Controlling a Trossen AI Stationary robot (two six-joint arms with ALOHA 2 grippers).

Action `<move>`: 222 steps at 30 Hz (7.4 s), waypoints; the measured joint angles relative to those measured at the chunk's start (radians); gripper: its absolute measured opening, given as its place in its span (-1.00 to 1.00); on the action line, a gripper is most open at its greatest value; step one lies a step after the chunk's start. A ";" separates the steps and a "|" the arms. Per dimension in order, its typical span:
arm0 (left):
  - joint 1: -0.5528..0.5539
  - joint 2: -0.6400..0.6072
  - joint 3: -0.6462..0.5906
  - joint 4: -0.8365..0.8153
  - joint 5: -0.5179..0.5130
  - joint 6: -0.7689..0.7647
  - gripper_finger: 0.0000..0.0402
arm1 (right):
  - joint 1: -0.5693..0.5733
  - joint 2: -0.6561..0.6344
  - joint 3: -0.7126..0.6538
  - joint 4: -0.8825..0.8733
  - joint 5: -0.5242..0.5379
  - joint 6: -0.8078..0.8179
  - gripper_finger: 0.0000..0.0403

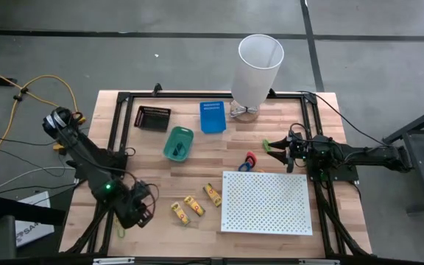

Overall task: Pick & Place Office Desk Supplies
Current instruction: Put the red rubber band into the green bin

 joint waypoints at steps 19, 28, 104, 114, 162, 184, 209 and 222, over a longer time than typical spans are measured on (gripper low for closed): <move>-0.066 0.100 0.000 -0.015 -0.019 0.042 -0.62 | 0.000 0.000 0.000 0.000 0.000 0.000 -0.07; -0.066 0.197 0.000 -0.014 -0.029 0.062 -0.62 | 0.000 0.000 0.000 0.000 0.000 0.000 -0.07; 0.015 0.310 -0.001 0.050 0.098 0.146 -0.62 | 0.000 0.000 0.000 0.000 0.000 0.000 -0.07; 0.023 0.324 0.000 0.054 0.099 0.164 -0.62 | 0.000 0.000 0.000 0.000 0.000 0.000 -0.07; 0.036 0.277 -0.001 0.052 0.066 0.238 -0.99 | 0.000 0.000 0.000 0.000 0.000 0.000 -0.07; 0.032 0.146 0.000 -0.093 -0.149 0.262 -1.00 | 0.000 0.000 0.000 0.000 0.000 0.000 -0.07; 0.238 -0.123 -0.001 -0.192 -0.607 0.550 -1.00 | 0.000 0.000 0.000 0.000 0.000 0.000 -0.07; 0.658 -0.124 -0.001 0.091 -0.482 1.153 -1.00 | 0.000 0.000 0.000 0.000 0.000 0.000 -0.07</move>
